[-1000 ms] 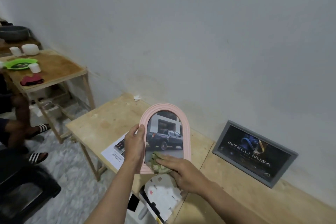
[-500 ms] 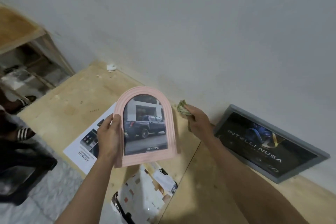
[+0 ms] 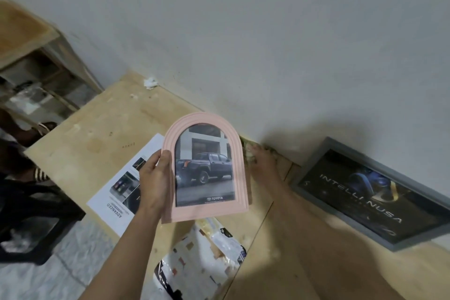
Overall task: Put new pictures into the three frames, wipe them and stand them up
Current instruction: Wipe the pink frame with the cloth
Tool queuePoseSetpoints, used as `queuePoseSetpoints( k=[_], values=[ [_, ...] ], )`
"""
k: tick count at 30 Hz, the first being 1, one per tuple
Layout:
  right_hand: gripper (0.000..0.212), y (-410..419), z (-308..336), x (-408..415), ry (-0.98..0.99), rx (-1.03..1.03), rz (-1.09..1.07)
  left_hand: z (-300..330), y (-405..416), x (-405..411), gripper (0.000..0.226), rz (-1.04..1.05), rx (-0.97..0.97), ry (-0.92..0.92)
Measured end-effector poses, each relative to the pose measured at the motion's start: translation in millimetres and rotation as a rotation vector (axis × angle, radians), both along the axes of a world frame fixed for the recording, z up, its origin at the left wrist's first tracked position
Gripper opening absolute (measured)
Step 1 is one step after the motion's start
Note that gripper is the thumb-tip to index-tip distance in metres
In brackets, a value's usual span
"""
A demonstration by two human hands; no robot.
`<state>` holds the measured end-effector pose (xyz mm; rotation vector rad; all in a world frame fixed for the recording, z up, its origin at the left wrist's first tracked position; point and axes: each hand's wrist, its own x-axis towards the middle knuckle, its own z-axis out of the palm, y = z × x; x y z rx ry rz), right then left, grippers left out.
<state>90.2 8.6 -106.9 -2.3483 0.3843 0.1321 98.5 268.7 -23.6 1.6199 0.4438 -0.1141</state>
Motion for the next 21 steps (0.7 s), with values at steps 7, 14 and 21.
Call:
queuePoseSetpoints(
  k=[7,14,21],
  values=[
    [0.023,45.2,101.9,-87.0,-0.016,0.920,-0.258,36.4,12.6,-46.2,0.026,-0.095,0.008,-0.066],
    [0.015,56.9,168.6,-211.6,-0.148,0.861,-0.410,86.0,18.8,-121.8,0.023,-0.331,-0.025,-0.138],
    [0.013,31.6,211.6,-322.6,-0.290,0.728,-0.536,125.6,-2.8,-179.1,0.008,-0.794,-0.056,-0.146]
  ],
)
